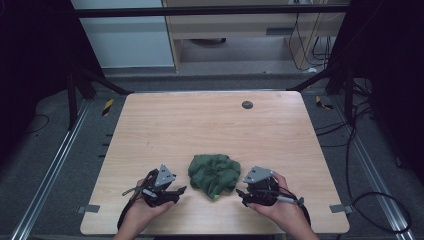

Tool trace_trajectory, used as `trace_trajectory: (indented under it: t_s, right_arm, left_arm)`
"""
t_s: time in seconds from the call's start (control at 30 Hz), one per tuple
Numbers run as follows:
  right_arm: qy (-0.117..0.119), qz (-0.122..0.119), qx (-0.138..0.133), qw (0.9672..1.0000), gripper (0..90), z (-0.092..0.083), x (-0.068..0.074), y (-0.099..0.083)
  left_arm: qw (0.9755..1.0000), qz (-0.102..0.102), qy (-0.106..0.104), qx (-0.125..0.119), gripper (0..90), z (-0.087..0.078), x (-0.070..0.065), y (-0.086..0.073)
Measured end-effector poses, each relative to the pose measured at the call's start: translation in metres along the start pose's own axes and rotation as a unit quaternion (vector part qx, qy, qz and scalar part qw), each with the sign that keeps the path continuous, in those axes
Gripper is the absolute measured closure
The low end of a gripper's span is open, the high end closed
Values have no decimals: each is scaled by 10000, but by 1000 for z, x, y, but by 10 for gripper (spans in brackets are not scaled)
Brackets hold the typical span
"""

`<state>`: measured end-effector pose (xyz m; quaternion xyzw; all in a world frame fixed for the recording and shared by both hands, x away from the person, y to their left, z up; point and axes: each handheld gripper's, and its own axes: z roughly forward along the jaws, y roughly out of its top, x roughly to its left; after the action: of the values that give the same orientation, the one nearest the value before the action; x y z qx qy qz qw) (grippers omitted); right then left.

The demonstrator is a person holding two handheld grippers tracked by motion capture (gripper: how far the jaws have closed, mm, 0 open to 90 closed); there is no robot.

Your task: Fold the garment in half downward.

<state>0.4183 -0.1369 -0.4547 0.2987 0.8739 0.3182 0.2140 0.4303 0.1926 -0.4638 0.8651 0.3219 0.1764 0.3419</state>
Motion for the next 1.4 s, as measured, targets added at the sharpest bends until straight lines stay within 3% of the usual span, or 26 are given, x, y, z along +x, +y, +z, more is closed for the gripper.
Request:
trace_trajectory:
  t_s: [0.17,0.33,0.57,0.7,0.9,1.17,1.23,1.4]
  right_arm:
    - [-94,236,175,9995,146,-1,-13,-1]
    - [-84,514,402,9978,105,1,-33,-6]
    - [-145,796,629,9947,80,4,-63,-16]
    - [-123,880,770,9931,68,5,-80,-19]
    - [-11,814,1001,9916,64,9,-102,-20]
    - [-93,980,1203,9879,79,24,-134,-18]
    - [-223,1015,1146,9880,93,27,-143,-18]
    - [-349,1347,1004,9852,96,36,-162,-18]
  left_arm:
    - [9996,-54,55,275,236,-5,15,8]
    - [9983,-42,108,578,158,-6,32,13]
    - [9962,-47,234,836,121,-6,57,12]
    - [9935,36,301,1093,108,-3,70,10]
    - [9891,152,340,1423,91,0,87,10]
    - [9836,139,466,1738,80,11,114,6]
    - [9818,32,554,1818,82,16,124,3]
    - [9810,-255,722,1781,72,25,143,-1]
